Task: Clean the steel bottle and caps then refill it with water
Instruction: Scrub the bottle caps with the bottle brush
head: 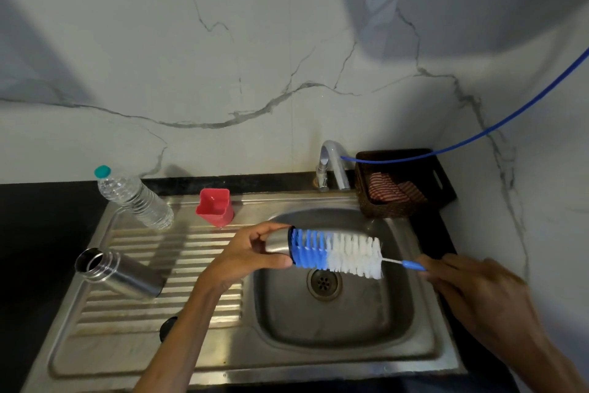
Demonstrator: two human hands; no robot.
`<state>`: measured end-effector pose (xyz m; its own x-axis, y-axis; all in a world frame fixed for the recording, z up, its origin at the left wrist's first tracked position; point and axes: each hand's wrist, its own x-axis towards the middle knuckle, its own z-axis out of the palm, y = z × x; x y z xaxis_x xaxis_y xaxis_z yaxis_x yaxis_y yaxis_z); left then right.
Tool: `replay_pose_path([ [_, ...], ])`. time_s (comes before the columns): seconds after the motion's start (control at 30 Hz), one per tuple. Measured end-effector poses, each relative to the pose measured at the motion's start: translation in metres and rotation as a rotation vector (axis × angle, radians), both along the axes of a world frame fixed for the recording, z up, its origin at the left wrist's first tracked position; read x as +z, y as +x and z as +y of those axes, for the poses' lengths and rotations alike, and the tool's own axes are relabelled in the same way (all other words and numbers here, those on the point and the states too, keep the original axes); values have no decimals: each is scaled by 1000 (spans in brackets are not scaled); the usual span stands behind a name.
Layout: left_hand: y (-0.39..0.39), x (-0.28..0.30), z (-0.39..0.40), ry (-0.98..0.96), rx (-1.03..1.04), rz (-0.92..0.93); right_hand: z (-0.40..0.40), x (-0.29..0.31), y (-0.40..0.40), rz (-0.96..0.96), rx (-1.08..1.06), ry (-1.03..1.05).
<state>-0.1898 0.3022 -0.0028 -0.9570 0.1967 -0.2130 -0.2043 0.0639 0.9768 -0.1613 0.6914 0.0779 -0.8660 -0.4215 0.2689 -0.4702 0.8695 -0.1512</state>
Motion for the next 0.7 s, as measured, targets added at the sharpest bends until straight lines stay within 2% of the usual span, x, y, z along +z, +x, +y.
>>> replay_pose_path([
  [0.07,0,4,-6,0,8,9,0,4,2,-262,-104,-79],
  [0.13,-3,8,-12,-31,64,80,-1,-4,3,-524,-112,-189],
  [0.2,-8,10,-12,-85,105,181,-11,-14,1,-768,-75,-398],
  [0.3,-14,6,-9,-152,189,305,-28,-12,-2,-1162,-164,-685],
  [0.37,-17,4,-11,-212,277,379,-31,-11,-4,-1259,-232,-745],
  [0.43,-18,4,-12,-187,318,357,-27,-12,-6,-1131,-219,-699],
  [0.53,-16,3,-8,-89,274,228,-19,-20,-5,-691,-114,-384],
  [0.6,-14,5,-8,49,306,129,-16,-23,-2,-449,-96,-210],
  [0.7,-12,13,-12,70,358,75,-11,-18,0,-260,-41,-126],
])
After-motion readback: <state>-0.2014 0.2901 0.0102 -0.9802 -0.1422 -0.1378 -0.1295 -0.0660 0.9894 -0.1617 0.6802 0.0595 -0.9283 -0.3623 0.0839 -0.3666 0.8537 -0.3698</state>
